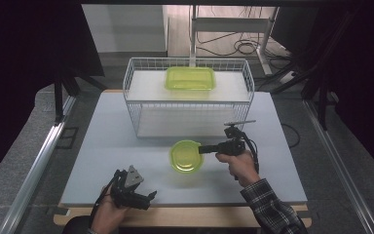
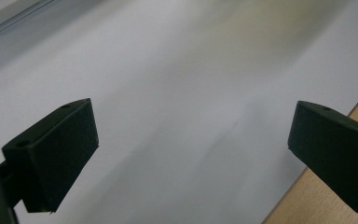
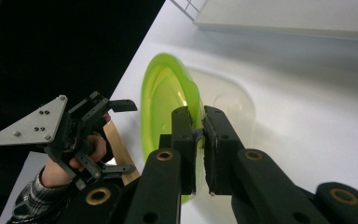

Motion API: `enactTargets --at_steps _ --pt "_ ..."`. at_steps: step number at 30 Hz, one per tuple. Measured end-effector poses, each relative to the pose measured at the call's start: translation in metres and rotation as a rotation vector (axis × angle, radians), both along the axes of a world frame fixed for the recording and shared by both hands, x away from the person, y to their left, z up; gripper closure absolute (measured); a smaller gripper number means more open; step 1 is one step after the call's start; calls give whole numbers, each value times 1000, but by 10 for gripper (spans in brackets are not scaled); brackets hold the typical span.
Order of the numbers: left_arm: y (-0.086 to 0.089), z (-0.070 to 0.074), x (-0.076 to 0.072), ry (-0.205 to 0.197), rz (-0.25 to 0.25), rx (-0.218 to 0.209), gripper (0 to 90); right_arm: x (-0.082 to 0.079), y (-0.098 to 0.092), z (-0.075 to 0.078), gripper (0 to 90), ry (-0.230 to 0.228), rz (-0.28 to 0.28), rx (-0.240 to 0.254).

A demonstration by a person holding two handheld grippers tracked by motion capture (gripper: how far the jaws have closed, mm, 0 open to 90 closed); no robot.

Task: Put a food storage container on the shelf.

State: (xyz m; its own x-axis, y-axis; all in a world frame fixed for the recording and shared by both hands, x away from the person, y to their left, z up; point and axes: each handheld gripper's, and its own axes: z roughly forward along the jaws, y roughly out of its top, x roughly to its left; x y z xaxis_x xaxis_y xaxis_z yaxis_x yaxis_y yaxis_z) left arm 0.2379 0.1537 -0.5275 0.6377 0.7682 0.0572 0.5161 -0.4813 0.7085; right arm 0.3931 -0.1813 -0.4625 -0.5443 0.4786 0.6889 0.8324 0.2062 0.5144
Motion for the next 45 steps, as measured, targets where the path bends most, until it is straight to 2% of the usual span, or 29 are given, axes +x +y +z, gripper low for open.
enactTargets --at_steps 5,8,12,13,15,18,20,23,25,29,35,42,45 --pt "1 0 0 4 -1 2 14 3 -2 -9 837 16 -13 -14" --pt "0 0 0 5 -3 4 14 6 -2 -14 834 2 -21 -60" --pt "-1 -1 1 9 -6 8 14 11 -4 -20 815 2 -39 -52" --pt "-1 -1 1 11 -7 11 14 12 -4 -21 803 -7 -46 -57" --pt "-1 -1 0 11 -9 15 14 14 -3 -24 747 -30 -66 -100" --pt "-1 -2 0 12 -10 18 14 16 -1 -30 667 -32 -86 -136" --pt "-1 -2 0 12 -10 18 14 17 -1 -32 657 -29 -97 -146" --pt "-2 -2 0 13 -12 18 14 17 -1 -33 674 -25 -106 -142" --pt "-2 -2 0 13 -14 22 14 17 -1 -33 706 -5 -111 -136" --pt "-2 -2 0 12 -14 22 14 17 -2 -33 796 37 -115 -93" --pt "-2 -2 0 10 -14 23 14 16 0 -32 808 55 -105 -76" --pt "-1 -1 0 7 -11 21 15 15 -2 -27 819 72 -100 -24" --pt "0 0 0 4 -6 14 14 14 -3 -21 819 53 -99 -6"
